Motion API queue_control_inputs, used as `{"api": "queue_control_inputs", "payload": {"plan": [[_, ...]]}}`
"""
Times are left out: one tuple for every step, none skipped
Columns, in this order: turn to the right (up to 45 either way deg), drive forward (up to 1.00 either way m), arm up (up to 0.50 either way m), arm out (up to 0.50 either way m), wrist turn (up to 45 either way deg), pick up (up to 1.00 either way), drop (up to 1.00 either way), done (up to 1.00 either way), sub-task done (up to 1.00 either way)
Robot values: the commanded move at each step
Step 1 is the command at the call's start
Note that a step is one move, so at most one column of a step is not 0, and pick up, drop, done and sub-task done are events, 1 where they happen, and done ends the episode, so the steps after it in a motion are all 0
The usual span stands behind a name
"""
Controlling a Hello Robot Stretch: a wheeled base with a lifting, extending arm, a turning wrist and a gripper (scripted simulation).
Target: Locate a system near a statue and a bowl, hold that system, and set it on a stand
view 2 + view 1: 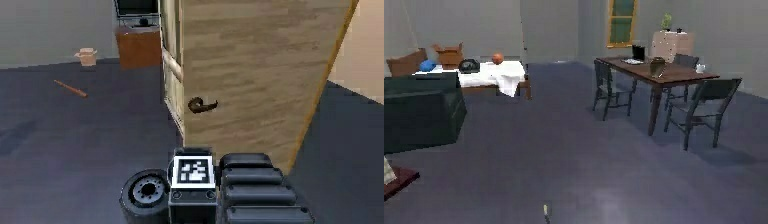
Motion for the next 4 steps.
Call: {"api": "queue_control_inputs", "payload": {"plan": [[39.0,0.0,0.0,0.0,0.0,0.0,0.0,0.0,0.0],[0.0,0.55,0.0,0.0,0.0,0.0,0.0,0.0,0.0],[30.0,0.0,0.0,0.0,0.0,0.0,0.0,0.0,0.0],[0.0,0.2,0.0,0.0,0.0,0.0,0.0,0.0,0.0]]}}
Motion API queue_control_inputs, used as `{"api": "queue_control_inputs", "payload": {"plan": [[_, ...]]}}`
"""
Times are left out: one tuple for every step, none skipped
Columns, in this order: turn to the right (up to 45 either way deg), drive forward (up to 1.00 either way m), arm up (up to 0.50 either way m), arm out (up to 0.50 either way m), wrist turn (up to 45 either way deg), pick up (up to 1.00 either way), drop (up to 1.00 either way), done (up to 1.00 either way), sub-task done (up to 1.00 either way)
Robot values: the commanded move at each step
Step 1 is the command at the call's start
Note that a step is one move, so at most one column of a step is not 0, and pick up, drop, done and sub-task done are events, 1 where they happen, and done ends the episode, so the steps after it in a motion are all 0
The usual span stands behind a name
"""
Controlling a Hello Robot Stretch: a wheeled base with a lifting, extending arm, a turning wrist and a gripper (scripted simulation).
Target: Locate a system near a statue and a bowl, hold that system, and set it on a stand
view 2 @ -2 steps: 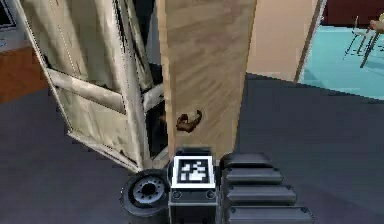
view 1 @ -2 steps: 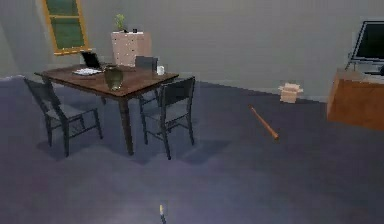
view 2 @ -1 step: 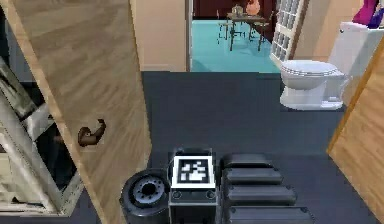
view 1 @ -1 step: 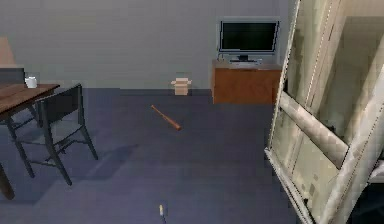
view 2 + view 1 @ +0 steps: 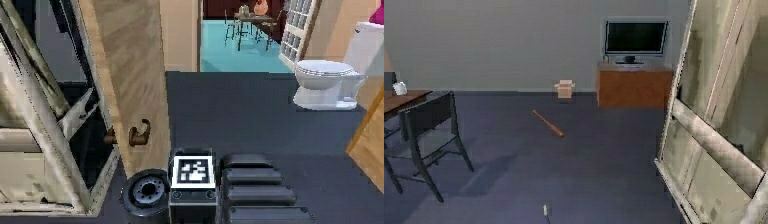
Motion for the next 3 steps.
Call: {"api": "queue_control_inputs", "payload": {"plan": [[12.0,0.0,0.0,0.0,0.0,0.0,0.0,0.0,0.0],[0.0,1.0,0.0,0.0,0.0,0.0,0.0,0.0,0.0],[3.0,0.0,0.0,0.0,0.0,0.0,0.0,0.0,0.0]]}}
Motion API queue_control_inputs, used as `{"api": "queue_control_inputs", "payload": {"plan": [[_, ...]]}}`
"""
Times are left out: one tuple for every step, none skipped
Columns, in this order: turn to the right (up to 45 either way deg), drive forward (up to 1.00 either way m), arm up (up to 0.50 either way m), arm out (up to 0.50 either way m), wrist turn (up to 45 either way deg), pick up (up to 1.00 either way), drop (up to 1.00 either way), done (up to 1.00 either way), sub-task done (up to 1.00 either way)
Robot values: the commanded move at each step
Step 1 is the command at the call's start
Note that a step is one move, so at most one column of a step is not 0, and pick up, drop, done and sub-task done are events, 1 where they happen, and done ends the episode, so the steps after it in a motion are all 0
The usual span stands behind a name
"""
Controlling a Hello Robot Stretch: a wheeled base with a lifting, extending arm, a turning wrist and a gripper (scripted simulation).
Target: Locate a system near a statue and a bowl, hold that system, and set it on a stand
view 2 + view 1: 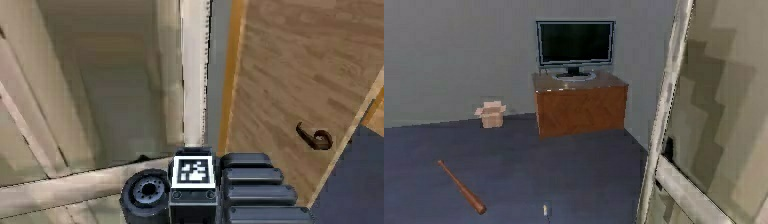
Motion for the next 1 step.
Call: {"api": "queue_control_inputs", "payload": {"plan": [[0.0,1.0,0.0,0.0,0.0,0.0,0.0,0.0,0.0]]}}
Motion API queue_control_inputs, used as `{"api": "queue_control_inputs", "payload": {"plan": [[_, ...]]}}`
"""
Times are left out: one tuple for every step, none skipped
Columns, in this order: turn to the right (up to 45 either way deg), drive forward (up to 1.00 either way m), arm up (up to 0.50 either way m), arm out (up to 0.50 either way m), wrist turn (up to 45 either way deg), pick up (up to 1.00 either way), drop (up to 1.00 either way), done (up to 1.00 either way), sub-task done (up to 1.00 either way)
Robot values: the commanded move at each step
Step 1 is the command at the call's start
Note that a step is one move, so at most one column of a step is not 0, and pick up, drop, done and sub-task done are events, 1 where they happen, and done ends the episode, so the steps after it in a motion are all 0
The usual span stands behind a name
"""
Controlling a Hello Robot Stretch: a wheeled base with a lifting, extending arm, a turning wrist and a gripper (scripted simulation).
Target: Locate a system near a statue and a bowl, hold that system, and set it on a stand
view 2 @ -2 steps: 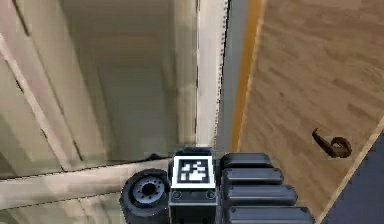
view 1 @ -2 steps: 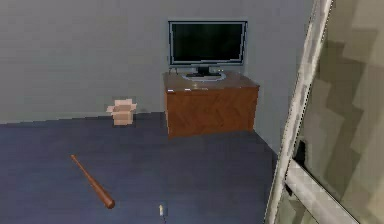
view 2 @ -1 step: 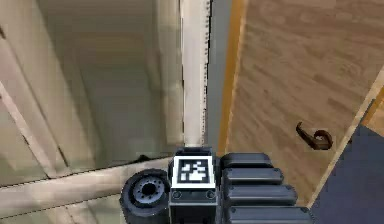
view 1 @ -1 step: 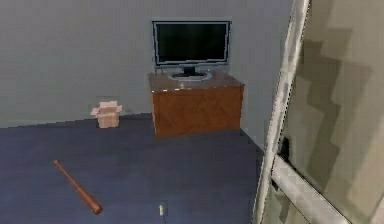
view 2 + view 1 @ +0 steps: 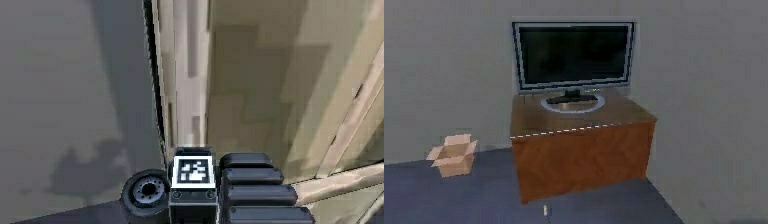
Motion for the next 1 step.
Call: {"api": "queue_control_inputs", "payload": {"plan": [[9.0,0.0,0.0,0.0,0.0,0.0,0.0,0.0,0.0]]}}
